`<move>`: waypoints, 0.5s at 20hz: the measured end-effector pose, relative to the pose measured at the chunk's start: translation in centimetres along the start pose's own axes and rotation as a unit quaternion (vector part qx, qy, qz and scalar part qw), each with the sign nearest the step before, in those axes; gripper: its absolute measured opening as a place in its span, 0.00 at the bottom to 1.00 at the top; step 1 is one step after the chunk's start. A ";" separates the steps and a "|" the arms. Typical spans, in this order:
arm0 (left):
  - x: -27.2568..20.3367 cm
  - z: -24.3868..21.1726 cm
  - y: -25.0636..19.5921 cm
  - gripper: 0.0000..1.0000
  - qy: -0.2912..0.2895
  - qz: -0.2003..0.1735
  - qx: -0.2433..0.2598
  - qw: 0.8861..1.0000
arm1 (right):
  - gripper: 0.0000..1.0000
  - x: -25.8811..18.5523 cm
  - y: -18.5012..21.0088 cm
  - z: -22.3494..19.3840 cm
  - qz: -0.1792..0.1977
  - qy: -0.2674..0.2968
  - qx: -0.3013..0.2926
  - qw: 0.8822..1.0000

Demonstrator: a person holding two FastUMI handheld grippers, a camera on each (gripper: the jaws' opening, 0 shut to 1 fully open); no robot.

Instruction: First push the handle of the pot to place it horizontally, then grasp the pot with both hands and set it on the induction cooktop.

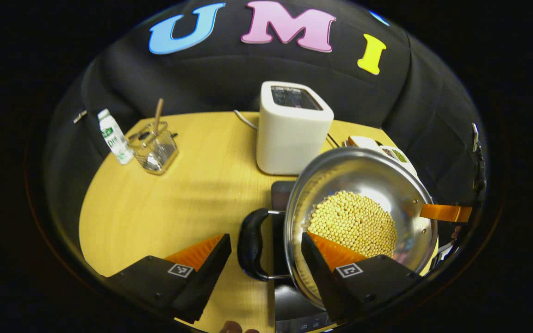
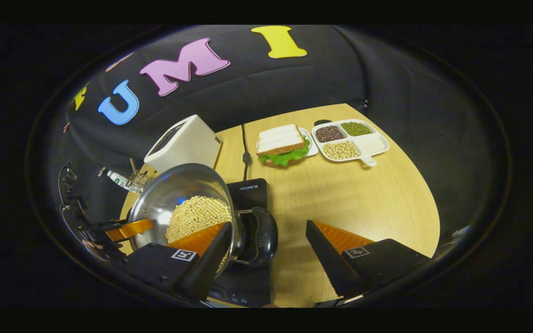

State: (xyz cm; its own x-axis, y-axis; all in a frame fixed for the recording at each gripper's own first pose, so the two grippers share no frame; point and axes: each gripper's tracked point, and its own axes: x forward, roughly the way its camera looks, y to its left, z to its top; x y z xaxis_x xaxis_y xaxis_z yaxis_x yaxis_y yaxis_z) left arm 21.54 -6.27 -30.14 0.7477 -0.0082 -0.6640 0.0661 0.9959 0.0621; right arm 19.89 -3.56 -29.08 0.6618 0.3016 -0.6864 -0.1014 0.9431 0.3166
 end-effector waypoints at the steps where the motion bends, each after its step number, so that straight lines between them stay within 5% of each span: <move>1: -1.4 1.0 0.3 0.96 -0.020 0.011 0.008 1.000 | 0.99 -0.9 0.2 0.7 -0.001 -0.016 -0.005 1.000; 10: -15.3 7.9 -0.9 0.95 -0.184 0.031 -0.001 0.982 | 0.99 -13.1 4.0 7.0 -0.020 -0.169 -0.089 0.981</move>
State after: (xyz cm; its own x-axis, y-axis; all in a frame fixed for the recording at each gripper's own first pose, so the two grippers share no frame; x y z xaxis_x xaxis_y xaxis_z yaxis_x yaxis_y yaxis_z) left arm 15.21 -7.73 -14.12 0.9384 0.0211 -0.3449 0.0113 0.9957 0.0918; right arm 16.01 -4.68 -14.26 0.8731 0.2289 -0.4304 -0.1786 0.9717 0.1545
